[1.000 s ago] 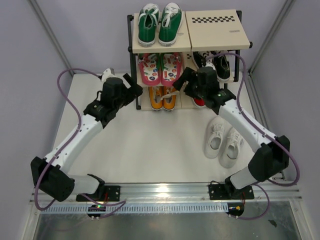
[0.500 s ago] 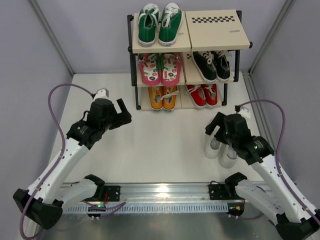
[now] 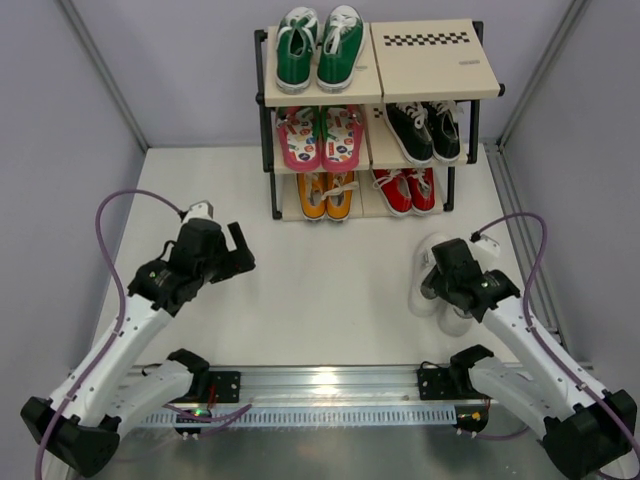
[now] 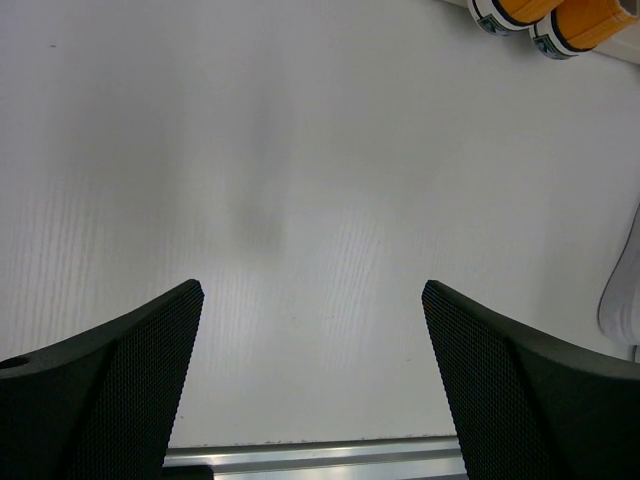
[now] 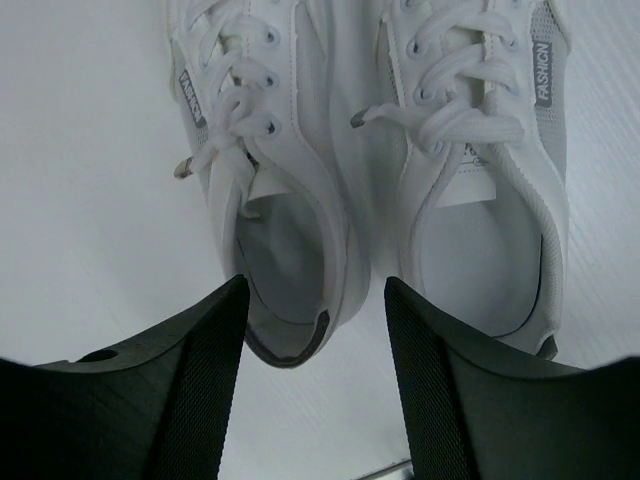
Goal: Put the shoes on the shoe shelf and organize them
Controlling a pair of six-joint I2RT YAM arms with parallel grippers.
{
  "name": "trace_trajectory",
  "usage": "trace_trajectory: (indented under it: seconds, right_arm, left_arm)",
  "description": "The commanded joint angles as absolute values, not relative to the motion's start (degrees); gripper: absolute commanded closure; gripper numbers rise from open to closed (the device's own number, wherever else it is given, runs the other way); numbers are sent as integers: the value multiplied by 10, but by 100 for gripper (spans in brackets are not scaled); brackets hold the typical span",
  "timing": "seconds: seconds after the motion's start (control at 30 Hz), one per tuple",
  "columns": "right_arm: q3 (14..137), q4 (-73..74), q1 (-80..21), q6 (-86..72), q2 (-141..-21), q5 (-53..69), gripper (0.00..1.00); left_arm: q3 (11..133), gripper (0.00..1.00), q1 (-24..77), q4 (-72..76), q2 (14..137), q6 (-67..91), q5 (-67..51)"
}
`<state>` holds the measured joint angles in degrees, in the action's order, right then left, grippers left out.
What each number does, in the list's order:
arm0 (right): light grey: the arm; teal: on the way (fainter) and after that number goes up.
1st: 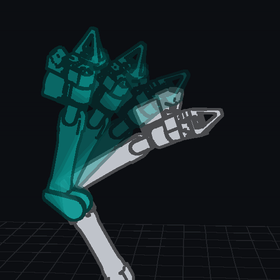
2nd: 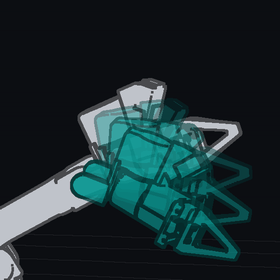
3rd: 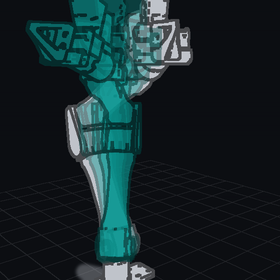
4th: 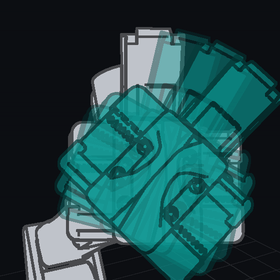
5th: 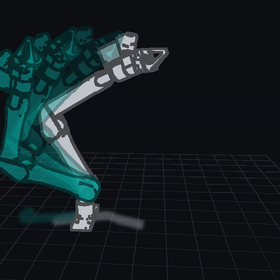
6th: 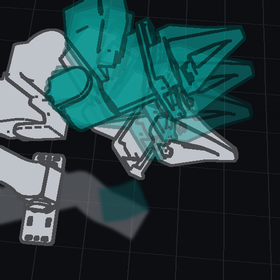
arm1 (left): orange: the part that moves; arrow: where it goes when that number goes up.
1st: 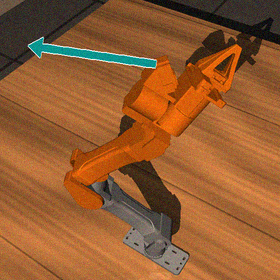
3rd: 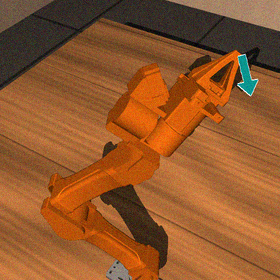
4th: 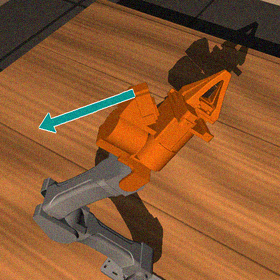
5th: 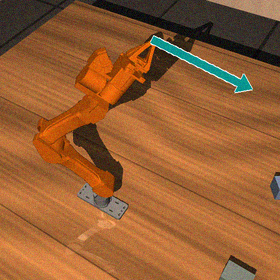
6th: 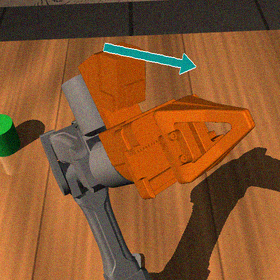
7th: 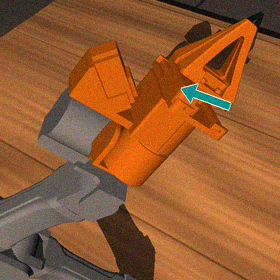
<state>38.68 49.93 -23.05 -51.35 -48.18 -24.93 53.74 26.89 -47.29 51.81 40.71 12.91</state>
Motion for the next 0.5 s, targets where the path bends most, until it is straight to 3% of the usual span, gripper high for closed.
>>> trace_trajectory:
  seconds: [0.0,0.2,0.47]
  right_arm:
    - [401,455,-202,-506,-495,-280,40]
    - [373,405,-175,-479,-503,-256,42]
    - [358,359,-174,-476,-563,-224,52]
  left_arm:
    - [532,7,269,-480,492,409,141]
    - [528,6,269,-477,497,404,143]
    - [532,6,269,-486,512,397,146]
